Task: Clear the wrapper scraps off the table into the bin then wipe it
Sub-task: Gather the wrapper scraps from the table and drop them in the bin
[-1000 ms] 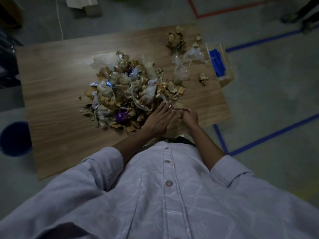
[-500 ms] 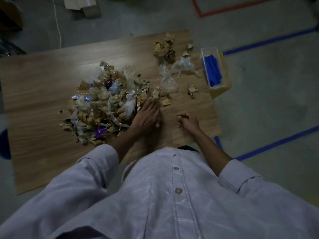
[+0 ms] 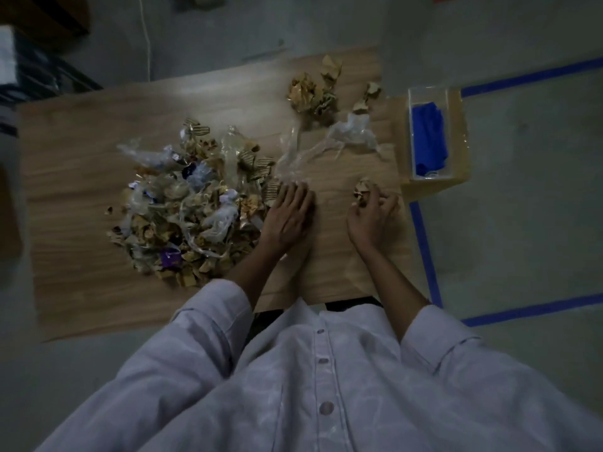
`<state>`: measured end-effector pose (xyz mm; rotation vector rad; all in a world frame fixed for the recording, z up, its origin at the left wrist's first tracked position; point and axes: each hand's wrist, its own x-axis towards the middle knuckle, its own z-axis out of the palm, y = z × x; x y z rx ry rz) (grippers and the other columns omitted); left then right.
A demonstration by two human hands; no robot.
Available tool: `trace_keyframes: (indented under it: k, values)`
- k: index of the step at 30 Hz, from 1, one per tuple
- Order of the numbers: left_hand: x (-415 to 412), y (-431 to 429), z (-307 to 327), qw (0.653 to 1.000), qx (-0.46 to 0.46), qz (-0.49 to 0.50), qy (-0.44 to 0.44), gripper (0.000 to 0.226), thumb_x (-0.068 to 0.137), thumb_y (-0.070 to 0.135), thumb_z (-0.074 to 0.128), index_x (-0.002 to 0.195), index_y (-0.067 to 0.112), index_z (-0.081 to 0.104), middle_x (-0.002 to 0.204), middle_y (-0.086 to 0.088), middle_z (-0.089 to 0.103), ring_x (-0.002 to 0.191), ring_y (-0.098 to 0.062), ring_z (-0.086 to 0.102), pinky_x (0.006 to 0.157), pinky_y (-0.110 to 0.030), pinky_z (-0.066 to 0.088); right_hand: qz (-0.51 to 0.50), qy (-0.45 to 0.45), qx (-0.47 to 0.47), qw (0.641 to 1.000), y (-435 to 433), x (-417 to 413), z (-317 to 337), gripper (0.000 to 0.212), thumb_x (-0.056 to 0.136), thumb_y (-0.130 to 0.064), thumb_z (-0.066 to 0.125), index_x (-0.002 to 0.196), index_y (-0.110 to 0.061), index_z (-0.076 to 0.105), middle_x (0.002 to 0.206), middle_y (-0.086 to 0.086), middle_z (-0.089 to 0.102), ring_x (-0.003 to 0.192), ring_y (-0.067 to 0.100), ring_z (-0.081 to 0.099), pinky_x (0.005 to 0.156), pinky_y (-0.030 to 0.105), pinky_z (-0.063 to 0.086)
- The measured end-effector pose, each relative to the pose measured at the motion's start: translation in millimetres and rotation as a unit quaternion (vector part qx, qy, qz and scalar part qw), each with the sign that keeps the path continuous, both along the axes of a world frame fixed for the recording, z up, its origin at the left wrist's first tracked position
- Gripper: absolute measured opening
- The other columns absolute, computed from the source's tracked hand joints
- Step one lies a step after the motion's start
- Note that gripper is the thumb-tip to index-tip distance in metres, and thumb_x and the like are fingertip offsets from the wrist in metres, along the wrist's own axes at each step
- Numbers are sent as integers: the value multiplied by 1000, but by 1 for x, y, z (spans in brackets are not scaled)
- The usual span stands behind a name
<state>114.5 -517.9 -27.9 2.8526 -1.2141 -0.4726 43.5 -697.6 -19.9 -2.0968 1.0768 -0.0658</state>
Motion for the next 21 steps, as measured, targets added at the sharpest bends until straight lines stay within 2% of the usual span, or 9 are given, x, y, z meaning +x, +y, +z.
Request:
trace_keyframes:
  k: [2, 5, 8, 10, 12, 14, 17, 19, 21]
  values:
    - [-6, 14, 4, 999, 16, 42, 5, 64, 105, 39, 32, 160, 6, 26, 166, -20, 24, 155, -38, 18, 127, -46, -4, -3, 35, 23, 999, 6, 11, -4, 62, 85, -10, 70, 144, -17, 51, 144, 20, 31, 126, 34, 37, 105, 34, 33]
    - [-7, 23, 13, 997, 45, 58, 29, 71, 101, 44, 16, 160, 4, 23, 166, -19, 25, 156, -36, 14, 127, -45, -6, 60, 66, 27, 996, 28, 26, -3, 66, 85, -16, 67, 148, -19, 46, 150, 21, 28, 131, 37, 33, 111, 39, 28]
    - [-5, 19, 23, 998, 25, 55, 17, 77, 99, 48, 23, 160, 1, 22, 165, -22, 26, 155, -38, 17, 128, -48, 2, 250, 29, 80, 965, 46, 34, 0, 64, 85, -12, 65, 147, -18, 50, 152, 23, 29, 135, 43, 37, 113, 43, 36]
    - [-3, 7, 29, 999, -8, 43, 2, 74, 101, 46, 30, 159, 2, 25, 164, -23, 26, 154, -40, 20, 127, -51, 6, 292, -10, 111, 950, 38, 33, 4, 59, 81, -4, 64, 138, -16, 59, 148, 20, 34, 132, 41, 44, 109, 41, 43]
    - [3, -7, 34, 999, -27, 35, -5, 69, 101, 44, 32, 159, 5, 30, 163, -23, 29, 153, -40, 23, 126, -49, 7, 243, -52, 64, 966, 19, 35, 10, 48, 76, -10, 62, 124, -13, 67, 139, 18, 44, 125, 39, 48, 103, 41, 47]
    - [12, -20, 37, 999, -26, 34, 8, 69, 101, 44, 26, 159, 6, 30, 164, -21, 27, 155, -37, 20, 127, -47, 6, 180, -86, 20, 980, -7, 43, 14, 44, 74, -16, 60, 117, -14, 70, 133, 17, 49, 122, 38, 46, 103, 48, 47]
    - [26, -41, 30, 999, -31, 20, 6, 70, 100, 44, 23, 158, 5, 30, 165, -22, 25, 156, -36, 16, 128, -46, 3, 123, -97, -26, 987, -44, 68, 10, 48, 81, -20, 69, 129, -20, 62, 145, 15, 43, 135, 35, 35, 113, 54, 37]
    - [39, -59, 25, 999, -48, 19, -1, 67, 102, 42, 29, 157, 4, 32, 163, -22, 29, 155, -38, 19, 127, -48, 7, 105, -101, -35, 989, -63, 90, 6, 58, 85, -29, 71, 141, -24, 54, 155, 13, 36, 145, 32, 28, 120, 53, 28]
    - [50, -76, 19, 997, -71, 33, -10, 64, 103, 39, 34, 157, 5, 31, 163, -22, 30, 154, -38, 21, 127, -51, 11, 110, -91, -20, 990, -75, 111, -3, 63, 88, -38, 68, 147, -27, 50, 161, 12, 31, 148, 31, 26, 120, 50, 26]
